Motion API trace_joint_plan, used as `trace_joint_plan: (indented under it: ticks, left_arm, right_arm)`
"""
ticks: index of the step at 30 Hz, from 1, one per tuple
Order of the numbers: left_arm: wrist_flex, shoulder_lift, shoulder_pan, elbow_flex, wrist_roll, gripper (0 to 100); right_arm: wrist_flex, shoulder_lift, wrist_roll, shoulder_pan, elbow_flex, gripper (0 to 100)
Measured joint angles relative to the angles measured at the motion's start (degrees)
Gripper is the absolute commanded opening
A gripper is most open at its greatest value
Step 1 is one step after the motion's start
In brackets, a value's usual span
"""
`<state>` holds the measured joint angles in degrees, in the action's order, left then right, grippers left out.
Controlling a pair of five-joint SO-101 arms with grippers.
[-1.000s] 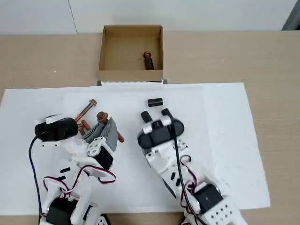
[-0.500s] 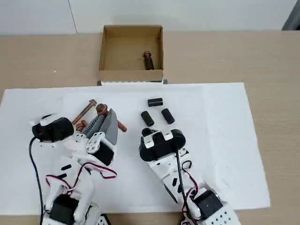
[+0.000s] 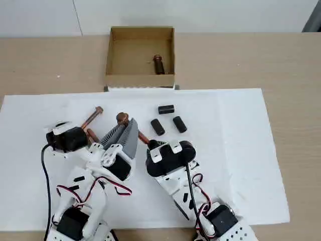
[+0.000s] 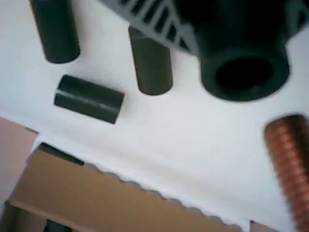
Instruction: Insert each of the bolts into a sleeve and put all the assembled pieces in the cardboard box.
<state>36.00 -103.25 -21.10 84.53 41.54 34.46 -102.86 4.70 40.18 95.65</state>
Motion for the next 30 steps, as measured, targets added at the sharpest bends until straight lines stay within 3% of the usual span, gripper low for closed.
trace_joint_plan:
  ticks: [19,30]
  left_arm:
    - [0.0,0.0,-2.1,2.1,0.0,0]
    - [0.0,0.0,-3.2,2.1,-7.8,0]
  right_arm:
    - [0.0,0.0,4.6,1.4,0.0,0.2]
    - [0.0,0.0,4.7,1.5,0.0,0.2]
